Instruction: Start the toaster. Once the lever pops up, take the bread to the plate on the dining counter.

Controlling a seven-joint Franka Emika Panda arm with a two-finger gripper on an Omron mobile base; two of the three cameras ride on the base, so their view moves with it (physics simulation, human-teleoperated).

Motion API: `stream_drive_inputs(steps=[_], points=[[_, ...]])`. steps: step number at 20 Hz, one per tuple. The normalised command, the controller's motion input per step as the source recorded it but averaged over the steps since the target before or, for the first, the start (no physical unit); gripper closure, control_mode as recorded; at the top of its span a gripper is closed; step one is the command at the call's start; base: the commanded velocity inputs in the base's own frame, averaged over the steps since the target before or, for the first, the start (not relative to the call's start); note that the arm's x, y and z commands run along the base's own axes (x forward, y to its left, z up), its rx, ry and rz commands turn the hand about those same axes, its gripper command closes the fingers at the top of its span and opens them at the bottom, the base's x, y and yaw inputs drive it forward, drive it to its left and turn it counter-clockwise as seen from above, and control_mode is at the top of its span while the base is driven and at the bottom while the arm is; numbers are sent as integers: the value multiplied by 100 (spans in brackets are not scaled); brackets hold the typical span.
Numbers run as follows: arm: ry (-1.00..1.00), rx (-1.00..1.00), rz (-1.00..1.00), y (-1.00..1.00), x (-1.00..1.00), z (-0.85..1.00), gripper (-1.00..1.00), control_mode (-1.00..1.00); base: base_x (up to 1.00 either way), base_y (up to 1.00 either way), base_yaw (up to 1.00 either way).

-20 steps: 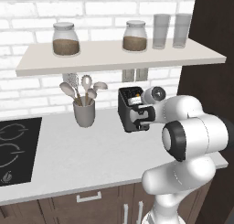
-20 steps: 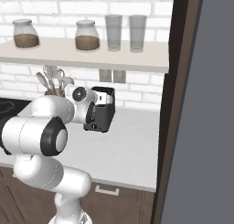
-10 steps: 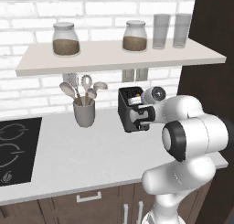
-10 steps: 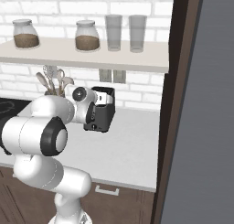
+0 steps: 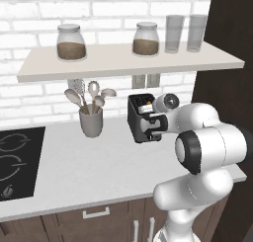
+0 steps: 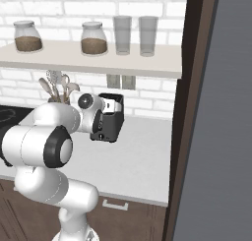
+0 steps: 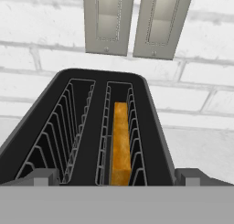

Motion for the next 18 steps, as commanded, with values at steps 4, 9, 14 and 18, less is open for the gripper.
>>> stream_drive_inputs(steps=[4, 9, 14, 18], points=[[0, 0, 0, 0, 0, 0, -100, -100, 0, 0, 0], [0, 0, 0, 0, 0, 0, -100, -100, 0, 0, 0], [0, 0, 0, 0, 0, 0, -100, -100, 0, 0, 0], [0, 0, 0, 0, 0, 0, -100, -100, 0, 0, 0]])
